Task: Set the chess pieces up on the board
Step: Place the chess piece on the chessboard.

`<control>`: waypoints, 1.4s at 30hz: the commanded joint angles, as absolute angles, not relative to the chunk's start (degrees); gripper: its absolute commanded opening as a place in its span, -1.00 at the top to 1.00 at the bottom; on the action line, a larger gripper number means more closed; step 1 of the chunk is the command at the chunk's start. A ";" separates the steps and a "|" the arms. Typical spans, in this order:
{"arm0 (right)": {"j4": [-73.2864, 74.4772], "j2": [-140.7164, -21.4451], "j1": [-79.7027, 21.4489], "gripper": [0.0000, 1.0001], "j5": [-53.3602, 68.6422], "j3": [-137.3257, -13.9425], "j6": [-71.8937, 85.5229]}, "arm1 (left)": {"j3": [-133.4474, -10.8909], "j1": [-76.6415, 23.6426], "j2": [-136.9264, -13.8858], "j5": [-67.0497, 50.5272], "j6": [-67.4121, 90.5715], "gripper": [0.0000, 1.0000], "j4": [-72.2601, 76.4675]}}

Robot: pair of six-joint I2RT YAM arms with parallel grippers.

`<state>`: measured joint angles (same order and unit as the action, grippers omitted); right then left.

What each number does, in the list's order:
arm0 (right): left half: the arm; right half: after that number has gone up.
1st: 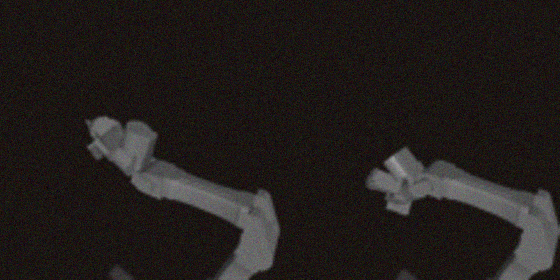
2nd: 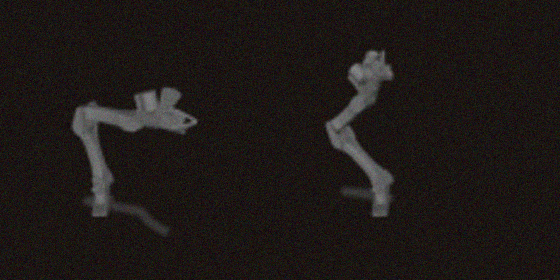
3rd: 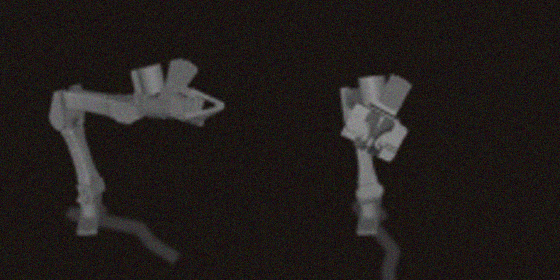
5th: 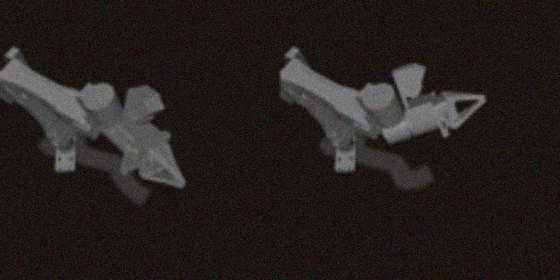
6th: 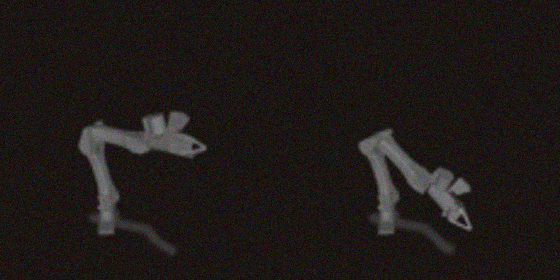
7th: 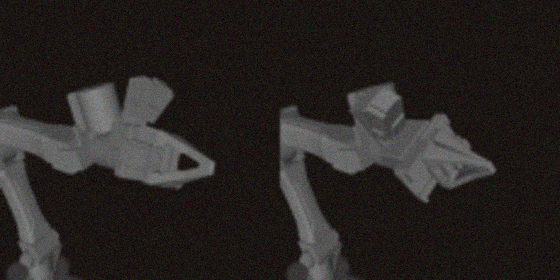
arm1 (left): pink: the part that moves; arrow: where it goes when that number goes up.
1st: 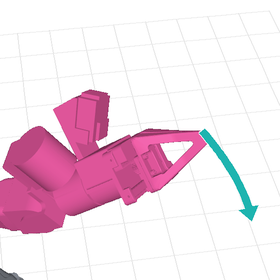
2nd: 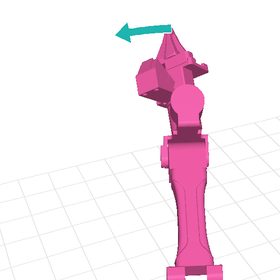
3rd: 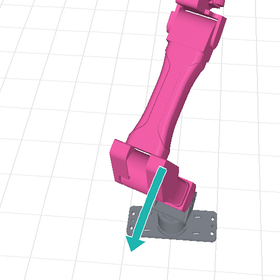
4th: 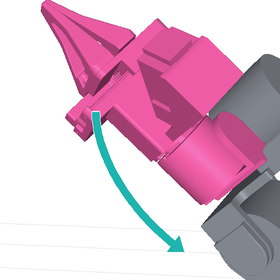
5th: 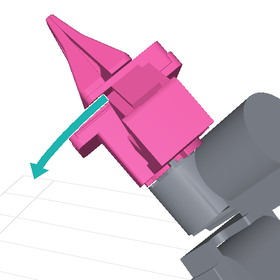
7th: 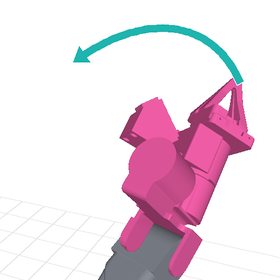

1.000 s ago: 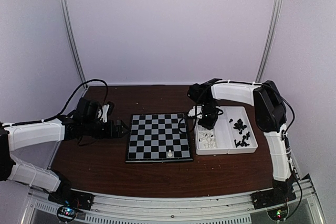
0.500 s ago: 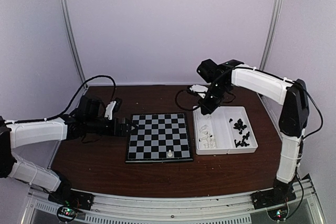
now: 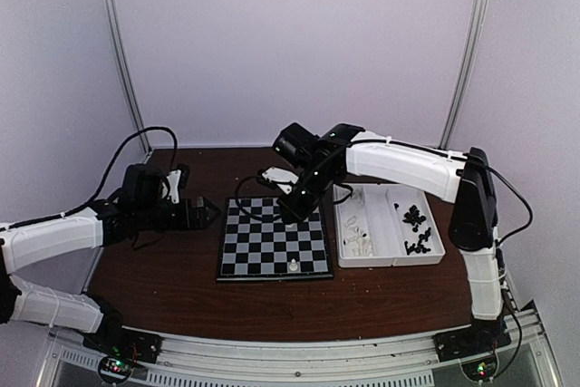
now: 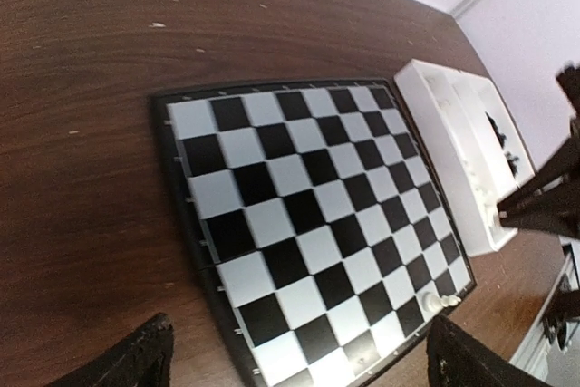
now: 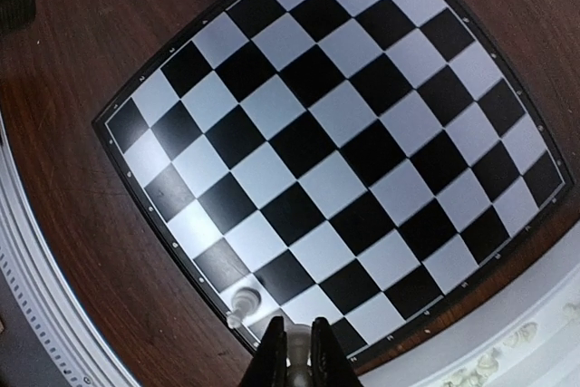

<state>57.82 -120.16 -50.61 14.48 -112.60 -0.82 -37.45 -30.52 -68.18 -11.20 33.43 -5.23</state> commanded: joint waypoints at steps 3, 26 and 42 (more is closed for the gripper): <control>58.51 -126.67 -54.88 0.78 9.73 -122.12 2.40 | -30.43 -23.11 -58.17 -3.50 39.11 -0.95 -10.92; 59.33 -135.76 -61.14 0.79 4.35 -125.06 2.93 | -29.36 -22.75 -55.63 -2.64 38.04 -0.95 -12.16; 57.21 -138.86 -61.61 0.78 4.23 -123.97 3.32 | -29.17 -22.74 -55.19 -2.72 37.88 -0.95 -12.22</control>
<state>58.13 -137.86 -61.25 5.67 -124.60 2.76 -29.67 -22.96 -55.53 -2.63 38.09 -13.82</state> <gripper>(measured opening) 0.108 0.976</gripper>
